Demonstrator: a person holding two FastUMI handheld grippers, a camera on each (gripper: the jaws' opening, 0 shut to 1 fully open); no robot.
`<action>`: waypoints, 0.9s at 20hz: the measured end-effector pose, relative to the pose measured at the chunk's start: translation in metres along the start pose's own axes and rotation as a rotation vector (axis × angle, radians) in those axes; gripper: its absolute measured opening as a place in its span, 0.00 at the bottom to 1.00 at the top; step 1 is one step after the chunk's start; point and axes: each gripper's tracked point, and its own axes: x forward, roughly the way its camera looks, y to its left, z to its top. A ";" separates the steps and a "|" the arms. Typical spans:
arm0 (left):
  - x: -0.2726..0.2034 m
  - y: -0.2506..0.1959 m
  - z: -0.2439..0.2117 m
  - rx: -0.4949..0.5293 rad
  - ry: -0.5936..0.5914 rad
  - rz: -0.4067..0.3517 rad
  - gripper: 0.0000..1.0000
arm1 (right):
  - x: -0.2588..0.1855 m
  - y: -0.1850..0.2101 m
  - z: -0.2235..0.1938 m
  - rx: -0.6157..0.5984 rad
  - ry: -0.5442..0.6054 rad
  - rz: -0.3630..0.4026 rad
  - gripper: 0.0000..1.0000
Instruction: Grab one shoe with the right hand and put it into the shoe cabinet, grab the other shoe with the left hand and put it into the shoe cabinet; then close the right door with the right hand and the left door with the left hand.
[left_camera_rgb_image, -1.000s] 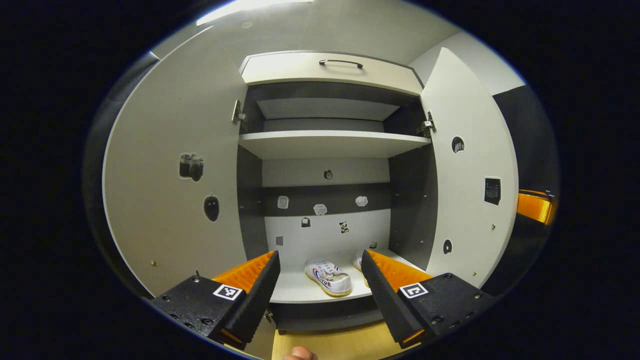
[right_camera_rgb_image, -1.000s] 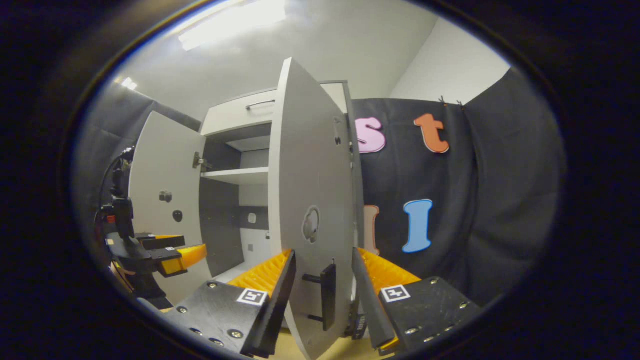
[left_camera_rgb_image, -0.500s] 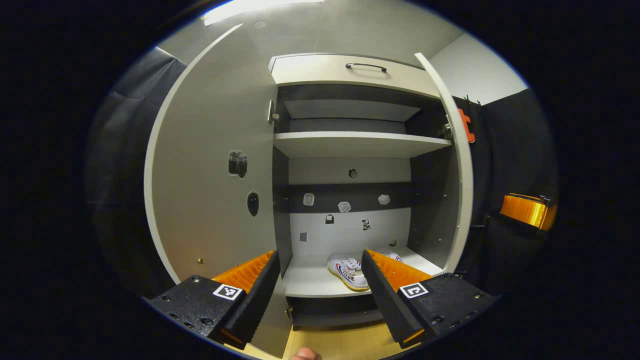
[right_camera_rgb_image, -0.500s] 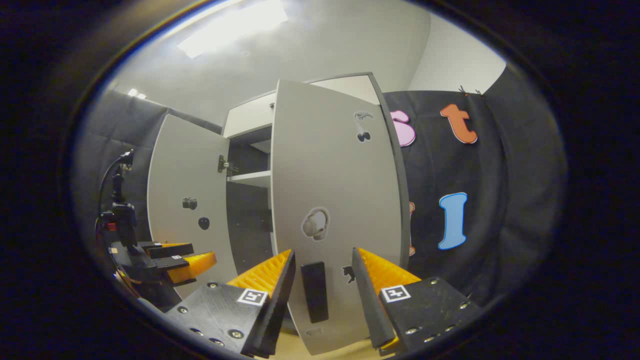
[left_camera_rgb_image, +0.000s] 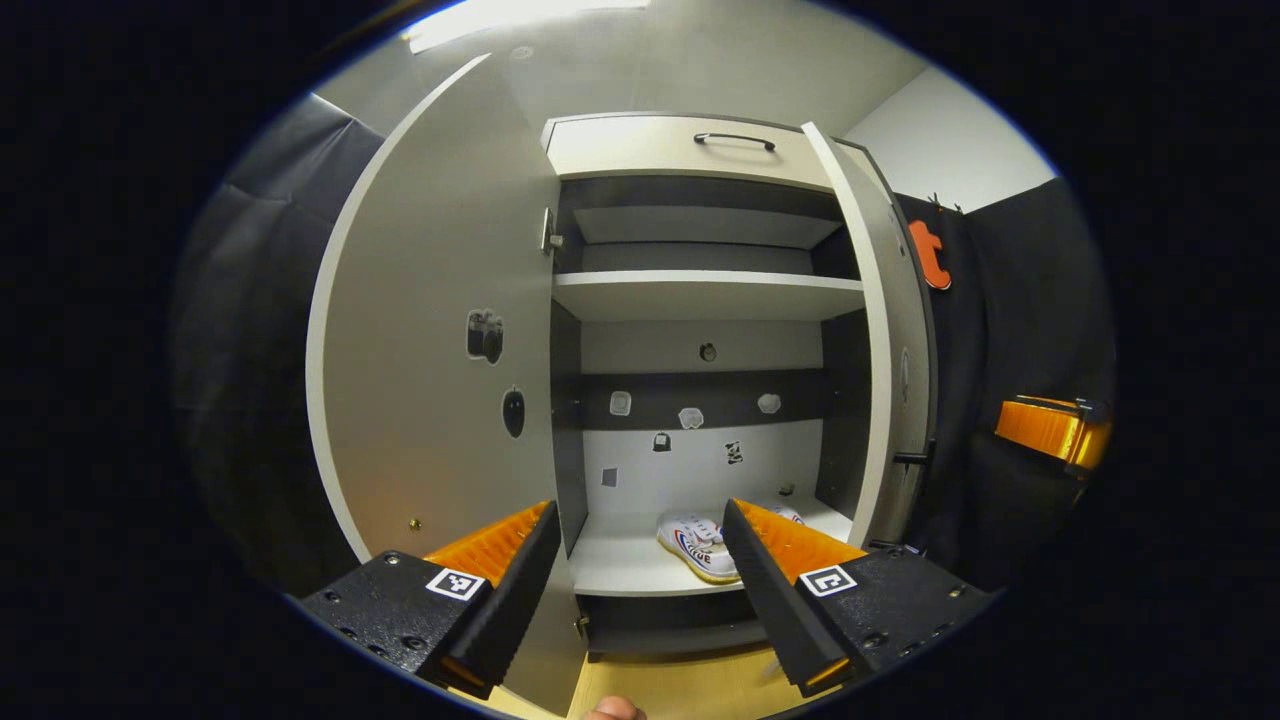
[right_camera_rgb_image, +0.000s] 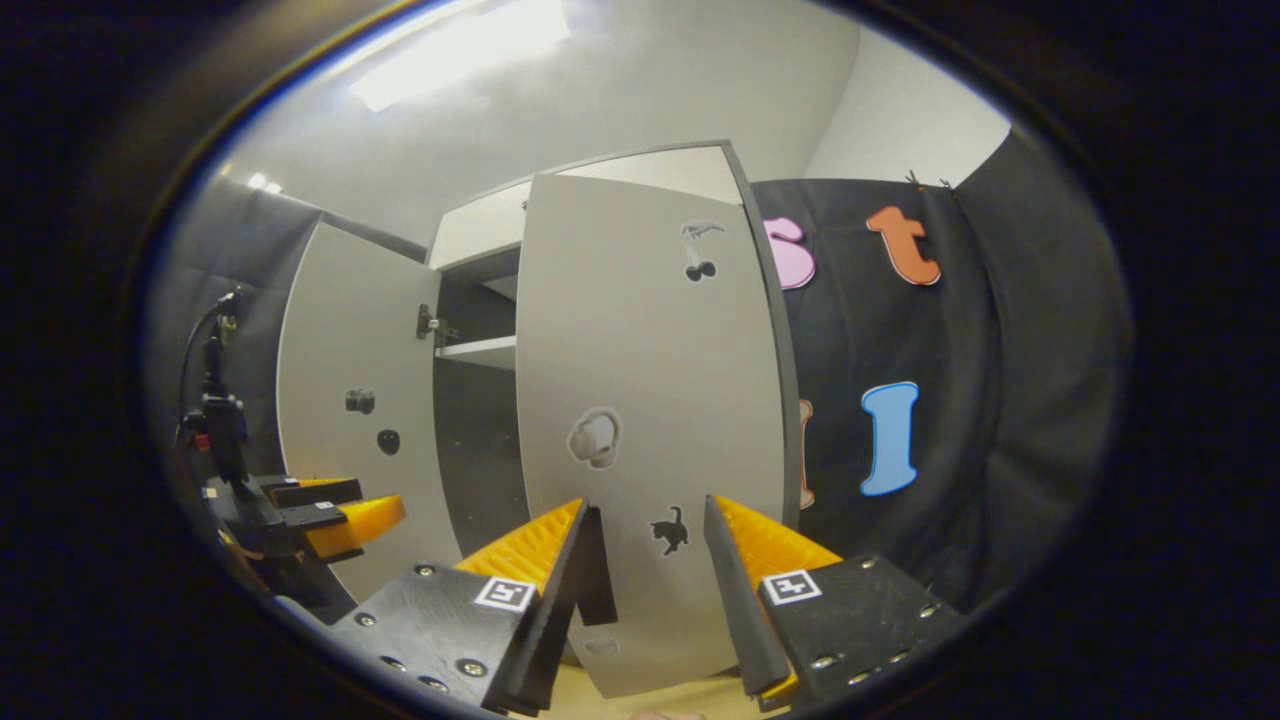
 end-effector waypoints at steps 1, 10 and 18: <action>0.000 -0.002 0.000 0.000 -0.004 -0.004 0.99 | 0.000 0.000 0.001 0.000 -0.003 -0.002 0.68; 0.002 -0.001 0.000 -0.003 -0.012 -0.004 0.98 | -0.006 -0.009 0.000 0.024 -0.014 -0.018 0.96; 0.001 -0.003 0.000 -0.009 -0.009 -0.013 0.99 | -0.006 -0.013 -0.004 0.010 0.004 -0.029 0.96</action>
